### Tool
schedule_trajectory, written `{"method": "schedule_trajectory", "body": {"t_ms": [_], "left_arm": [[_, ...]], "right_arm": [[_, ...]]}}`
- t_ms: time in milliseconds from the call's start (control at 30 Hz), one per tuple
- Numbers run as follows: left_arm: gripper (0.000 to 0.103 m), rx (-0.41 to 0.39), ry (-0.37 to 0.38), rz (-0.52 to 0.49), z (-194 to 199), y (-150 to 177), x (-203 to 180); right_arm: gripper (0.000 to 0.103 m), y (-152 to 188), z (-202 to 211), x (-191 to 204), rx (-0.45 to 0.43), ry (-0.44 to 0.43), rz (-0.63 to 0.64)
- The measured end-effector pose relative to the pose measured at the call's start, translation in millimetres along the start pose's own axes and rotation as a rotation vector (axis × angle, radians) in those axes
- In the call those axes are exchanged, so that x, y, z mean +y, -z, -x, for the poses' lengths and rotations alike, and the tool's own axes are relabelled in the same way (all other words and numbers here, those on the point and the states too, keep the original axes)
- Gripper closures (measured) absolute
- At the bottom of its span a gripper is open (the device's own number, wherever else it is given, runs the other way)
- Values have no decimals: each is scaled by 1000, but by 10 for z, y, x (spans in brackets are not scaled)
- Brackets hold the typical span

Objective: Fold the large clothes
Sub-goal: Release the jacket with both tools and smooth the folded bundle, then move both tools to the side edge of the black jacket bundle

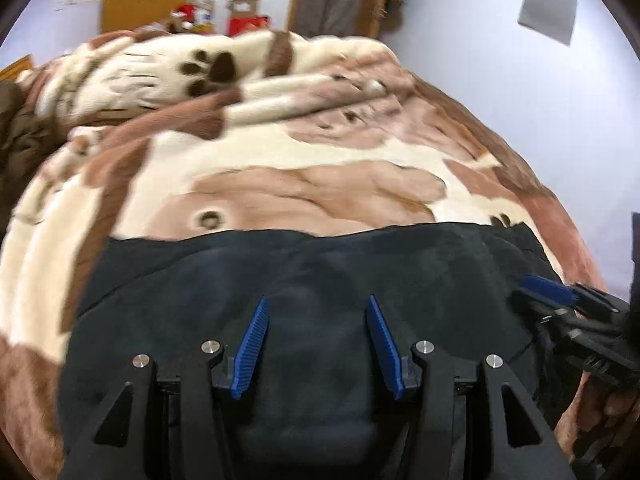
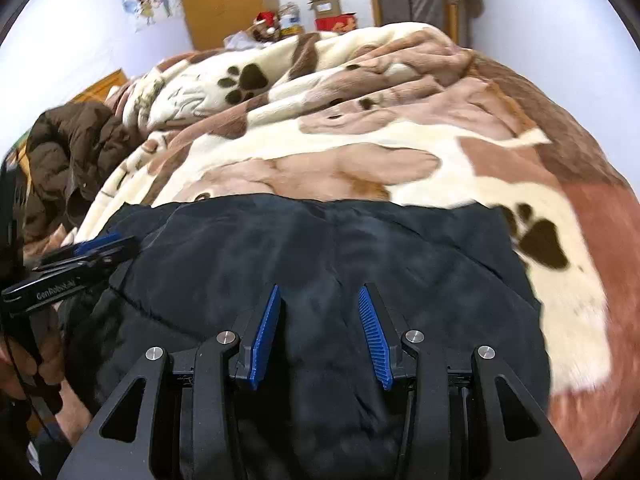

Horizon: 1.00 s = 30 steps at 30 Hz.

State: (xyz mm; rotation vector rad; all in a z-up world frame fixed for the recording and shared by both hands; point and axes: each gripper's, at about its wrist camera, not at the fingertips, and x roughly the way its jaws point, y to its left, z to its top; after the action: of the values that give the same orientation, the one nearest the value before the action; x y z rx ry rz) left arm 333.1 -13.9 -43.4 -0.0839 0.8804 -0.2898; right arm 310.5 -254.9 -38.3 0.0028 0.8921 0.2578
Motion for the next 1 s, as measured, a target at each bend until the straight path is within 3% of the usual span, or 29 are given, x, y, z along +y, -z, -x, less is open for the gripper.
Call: {"method": "schedule_trajectory", "body": {"t_ms": [133, 500, 633, 767, 900, 1000], "left_arm": [[49, 74, -41, -2, -437, -13, -27], [49, 62, -69, -11, -617, 71, -39], [50, 52, -49, -10, -350, 11, 1], [50, -28, -60, -42, 129, 26, 156], [50, -78, -128, -20, 502, 184, 537], [50, -71, -190, 34, 591, 379, 895]], "right_arm": [[61, 0, -335, -80, 47, 41, 13], [61, 19, -559, -164, 53, 51, -20], [60, -16, -280, -162, 30, 64, -18], [60, 16, 128, -199, -21, 72, -17], [58, 220, 471, -304, -57, 109, 25], [56, 440, 538, -479, -38, 176, 28]]}}
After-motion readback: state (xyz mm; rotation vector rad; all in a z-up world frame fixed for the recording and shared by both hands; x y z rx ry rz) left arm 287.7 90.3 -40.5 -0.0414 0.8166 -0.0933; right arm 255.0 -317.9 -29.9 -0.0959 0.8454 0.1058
